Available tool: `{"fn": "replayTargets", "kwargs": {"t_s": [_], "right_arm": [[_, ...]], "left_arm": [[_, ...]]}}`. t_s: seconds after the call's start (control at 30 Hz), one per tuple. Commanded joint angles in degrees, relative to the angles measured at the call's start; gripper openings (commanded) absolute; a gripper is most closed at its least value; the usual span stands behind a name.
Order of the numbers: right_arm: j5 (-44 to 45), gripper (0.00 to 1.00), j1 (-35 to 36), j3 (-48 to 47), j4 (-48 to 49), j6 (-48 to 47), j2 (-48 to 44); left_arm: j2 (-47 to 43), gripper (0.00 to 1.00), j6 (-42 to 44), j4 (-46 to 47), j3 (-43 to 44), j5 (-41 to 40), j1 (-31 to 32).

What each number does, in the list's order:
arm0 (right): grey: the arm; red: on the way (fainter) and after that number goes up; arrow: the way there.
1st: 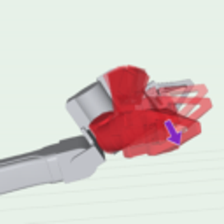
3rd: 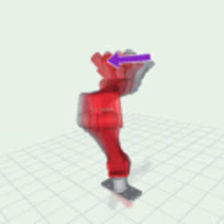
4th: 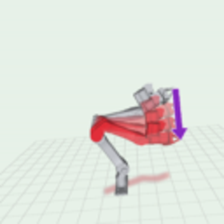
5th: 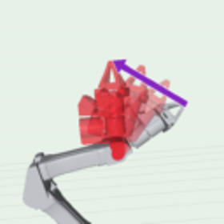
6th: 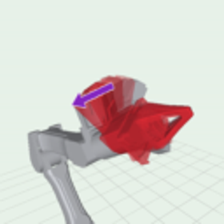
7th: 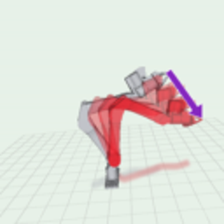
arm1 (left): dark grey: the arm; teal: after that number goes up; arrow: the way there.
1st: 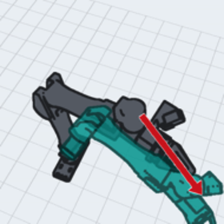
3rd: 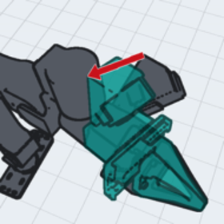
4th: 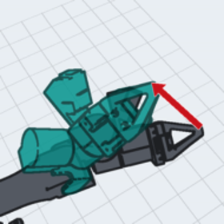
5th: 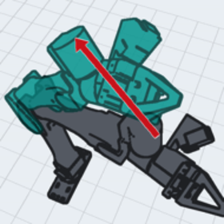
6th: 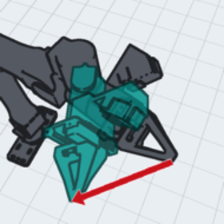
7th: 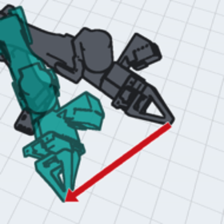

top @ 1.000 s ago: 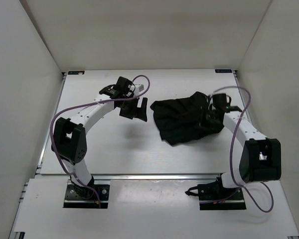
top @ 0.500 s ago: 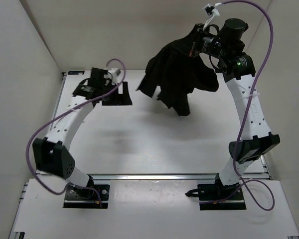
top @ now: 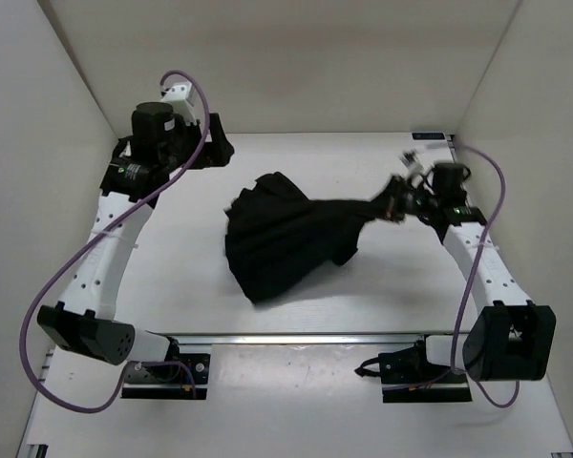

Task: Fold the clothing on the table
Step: Move the skirt to the center of the board

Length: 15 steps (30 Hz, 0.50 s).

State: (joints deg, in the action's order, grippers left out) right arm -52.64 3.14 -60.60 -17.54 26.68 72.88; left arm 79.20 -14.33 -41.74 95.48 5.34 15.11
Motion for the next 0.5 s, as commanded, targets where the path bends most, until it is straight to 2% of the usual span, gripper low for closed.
{"fn": "replayTargets", "kwargs": {"t_s": [0.0,0.07,0.13,0.23,0.3,0.37,0.47], "right_arm": [[-6.3,0.00,-11.7,10.9,-3.4,-2.2,-7.9],[-2.0,0.00,-15.2,16.1,-9.6,-8.5,-11.7],[3.1,0.00,-15.6,16.9,-14.2,-11.5,-11.5],[9.0,0.00,-9.5,17.3,-19.1,-12.2,-8.4],[9.5,0.00,-5.2,18.1,-20.9,-12.0,-7.5],[7.8,0.00,-0.6,20.4,-18.8,-8.9,-8.1],[1.7,0.00,4.2,27.4,-9.6,-0.5,-13.4]], "left_arm": [[1.8,0.99,0.6,0.2,-4.0,2.1,2.3],[2.7,0.98,1.1,1.7,-5.3,3.6,3.1],[4.2,0.98,1.4,2.7,-6.3,4.7,6.3],[9.4,0.99,3.5,3.9,-6.6,5.7,11.6],[12.5,0.99,5.5,6.0,-6.6,7.2,14.1],[17.2,0.99,6.2,7.3,-6.1,7.5,17.4],[22.2,0.99,7.5,9.7,-4.9,7.7,19.9]]}}
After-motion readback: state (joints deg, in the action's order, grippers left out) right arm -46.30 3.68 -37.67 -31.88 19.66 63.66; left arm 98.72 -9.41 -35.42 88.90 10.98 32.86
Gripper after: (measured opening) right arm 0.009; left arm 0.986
